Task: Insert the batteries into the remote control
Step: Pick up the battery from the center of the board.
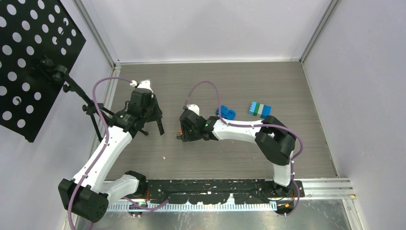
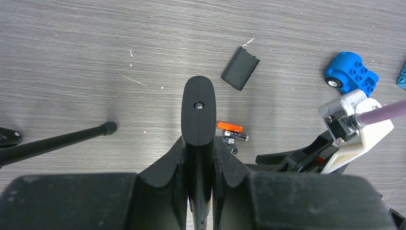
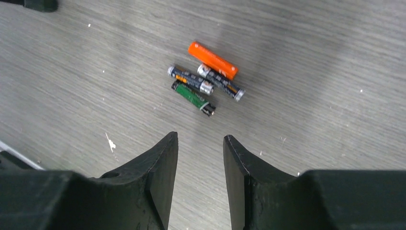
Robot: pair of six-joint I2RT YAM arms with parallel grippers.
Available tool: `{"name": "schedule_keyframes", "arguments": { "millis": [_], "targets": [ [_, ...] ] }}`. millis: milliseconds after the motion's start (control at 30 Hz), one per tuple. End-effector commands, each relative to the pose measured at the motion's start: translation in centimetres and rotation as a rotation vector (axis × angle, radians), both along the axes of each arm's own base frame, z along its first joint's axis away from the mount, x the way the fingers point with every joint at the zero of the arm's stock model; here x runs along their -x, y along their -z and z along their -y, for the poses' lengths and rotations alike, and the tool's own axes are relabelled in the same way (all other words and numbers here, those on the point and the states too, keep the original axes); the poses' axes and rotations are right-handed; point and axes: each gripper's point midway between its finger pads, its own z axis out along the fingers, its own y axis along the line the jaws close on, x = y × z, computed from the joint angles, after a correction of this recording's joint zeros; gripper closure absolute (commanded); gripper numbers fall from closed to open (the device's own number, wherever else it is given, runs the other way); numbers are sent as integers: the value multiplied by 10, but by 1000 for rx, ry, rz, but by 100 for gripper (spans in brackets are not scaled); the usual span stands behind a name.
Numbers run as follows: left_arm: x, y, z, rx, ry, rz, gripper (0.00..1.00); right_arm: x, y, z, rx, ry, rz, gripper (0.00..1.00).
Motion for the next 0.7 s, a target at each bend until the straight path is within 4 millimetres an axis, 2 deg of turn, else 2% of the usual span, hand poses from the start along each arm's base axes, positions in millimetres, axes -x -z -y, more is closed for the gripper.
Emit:
{"name": "schedule_keyframes", "arguments": {
  "millis": [0, 333, 433, 567, 667],
  "targets": [
    [-6, -21, -7, -24, -18, 65, 100, -17, -13, -12, 14, 16, 44, 53],
    [-6, -18, -6, -22, -10, 63, 100, -17, 7, -18, 28, 95, -20, 46],
    [-6, -18, -7, -25, -16, 65, 100, -14, 12, -22, 53, 83, -19, 40],
    [-5, -17, -15, -48, -50, 61, 100, -14, 12, -23, 111, 97, 13, 28],
    [-4, -18, -22, -68, -82, 63, 100, -13, 18, -21, 179, 116, 31, 24]
  ]
}}
